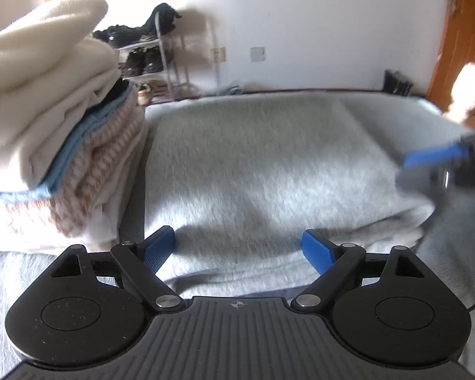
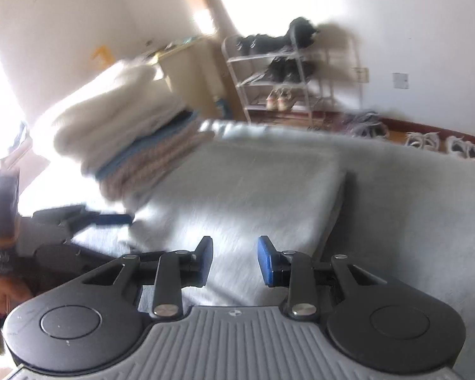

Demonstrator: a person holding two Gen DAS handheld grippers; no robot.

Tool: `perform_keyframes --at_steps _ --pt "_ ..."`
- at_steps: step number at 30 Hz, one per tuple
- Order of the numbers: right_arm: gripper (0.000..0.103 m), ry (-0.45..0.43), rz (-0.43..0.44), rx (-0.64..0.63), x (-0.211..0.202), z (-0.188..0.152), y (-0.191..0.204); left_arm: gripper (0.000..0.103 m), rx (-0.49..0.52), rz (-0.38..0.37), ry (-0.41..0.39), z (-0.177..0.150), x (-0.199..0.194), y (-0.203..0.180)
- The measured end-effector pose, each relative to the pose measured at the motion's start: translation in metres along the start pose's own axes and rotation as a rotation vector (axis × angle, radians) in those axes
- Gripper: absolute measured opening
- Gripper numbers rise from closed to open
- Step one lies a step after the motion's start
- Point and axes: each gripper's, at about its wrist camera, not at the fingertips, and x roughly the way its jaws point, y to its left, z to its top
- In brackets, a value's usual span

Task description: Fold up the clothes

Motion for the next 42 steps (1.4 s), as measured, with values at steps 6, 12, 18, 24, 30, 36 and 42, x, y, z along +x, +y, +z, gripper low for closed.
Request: perform_keyframes --at_steps 6,12,18,24,30,36,42 --pt "0.034 0.047 0.055 0.017 0.0 -0.028 -0.004 0.089 -0.058 0.005 0.047 -0.014 -0.035 0.006" --pt "0.034 0.014 0.155 -0.04 -0.005 -0.035 0.007 0.089 -0.108 0.052 0.101 -0.017 -0.048 0.023" --pt "0.023 -0.08 0.183 -0.099 0.013 -0.044 0.013 0.089 -0.15 0.093 0.032 -0.004 -0.035 0.028" --pt "0.0 -0.168 0.05 -0.195 0.035 -0.058 0.021 0.089 -0.16 0.084 0.038 0.001 -0.003 0.03" --pt "0.0 -0.301 -0.105 -0.391 0.031 -0.08 0.052 0.091 -0.168 0.037 0.034 -0.006 0.004 0.039" --pt "0.0 -0.26 -0.146 -0.361 0.033 -0.071 0.059 0.091 -0.188 -0.038 -0.002 -0.019 -0.006 0.056" --pt "0.001 -0.203 -0.094 -0.265 0.014 -0.047 0.083 0.091 -0.259 -0.149 -0.092 -0.051 -0.048 0.104"
